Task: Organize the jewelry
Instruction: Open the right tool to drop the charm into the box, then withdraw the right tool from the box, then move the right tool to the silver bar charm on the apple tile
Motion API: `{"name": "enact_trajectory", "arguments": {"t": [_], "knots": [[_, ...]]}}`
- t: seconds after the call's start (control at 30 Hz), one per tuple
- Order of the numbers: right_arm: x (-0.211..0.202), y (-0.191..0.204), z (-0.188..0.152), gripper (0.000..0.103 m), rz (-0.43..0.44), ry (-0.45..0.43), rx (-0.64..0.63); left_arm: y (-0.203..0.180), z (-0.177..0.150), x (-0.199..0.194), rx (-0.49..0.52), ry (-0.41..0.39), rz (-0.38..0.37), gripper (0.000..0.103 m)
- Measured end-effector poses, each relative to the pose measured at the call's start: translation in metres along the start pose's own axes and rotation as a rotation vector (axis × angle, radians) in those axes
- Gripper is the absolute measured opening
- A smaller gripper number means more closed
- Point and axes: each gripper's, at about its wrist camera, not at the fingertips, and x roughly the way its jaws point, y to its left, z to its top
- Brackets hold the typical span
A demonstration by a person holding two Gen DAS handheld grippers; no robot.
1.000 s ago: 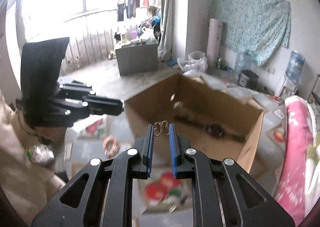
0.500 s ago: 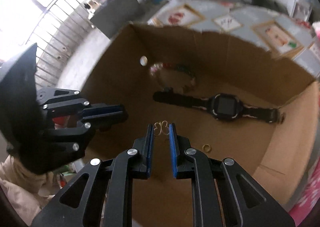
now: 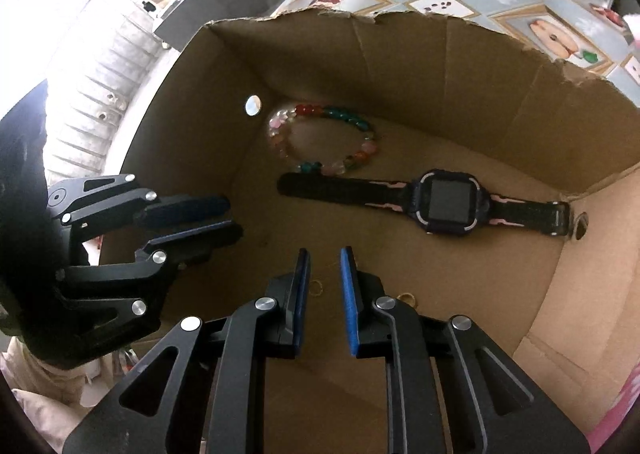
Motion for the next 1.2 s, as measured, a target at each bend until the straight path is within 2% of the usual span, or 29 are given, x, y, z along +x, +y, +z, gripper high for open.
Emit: {"name": "enact_trajectory", "arguments": {"t": [0.27, 0.33, 0.5, 0.57, 0.63, 0.77, 0.87, 1.0, 1.1, 1.2], "knots": [[-0.027, 0.003, -0.004, 0.022, -0.014, -0.071, 0.001, 0.003, 0.000, -0.013, -0.018, -0.042, -0.005, 0.020], [-0.040, 0.004, -0.008, 0.026, -0.014, -0.114, -0.002, 0.003, -0.002, -0.021, -0.022, -0.073, -0.016, 0.020], [-0.086, 0.009, -0.032, 0.034, -0.010, -0.254, -0.016, -0.001, -0.017, -0.067, -0.017, -0.221, -0.027, 0.020], [-0.110, 0.014, -0.052, 0.042, -0.016, -0.333, -0.030, -0.003, -0.033, -0.092, -0.015, -0.294, -0.042, 0.020], [-0.133, 0.017, -0.077, 0.046, -0.013, -0.409, -0.039, -0.007, -0.053, -0.117, -0.004, -0.365, -0.051, 0.025], [-0.164, 0.015, -0.128, 0.048, 0.019, -0.519, -0.012, -0.012, -0.096, -0.150, 0.022, -0.464, -0.057, 0.035], [-0.175, 0.009, -0.170, 0.049, 0.027, -0.581, 0.030, -0.016, -0.134, -0.163, 0.021, -0.518, -0.089, 0.043], [-0.158, -0.002, -0.217, 0.049, 0.008, -0.578, 0.123, -0.028, -0.172, -0.151, 0.023, -0.500, -0.126, 0.044], [-0.130, -0.010, -0.236, 0.049, 0.002, -0.540, 0.196, -0.047, -0.184, -0.121, 0.056, -0.418, -0.144, 0.044], [-0.095, -0.016, -0.249, 0.049, -0.012, -0.482, 0.255, -0.065, -0.188, -0.092, 0.098, -0.365, -0.130, 0.044]]}}
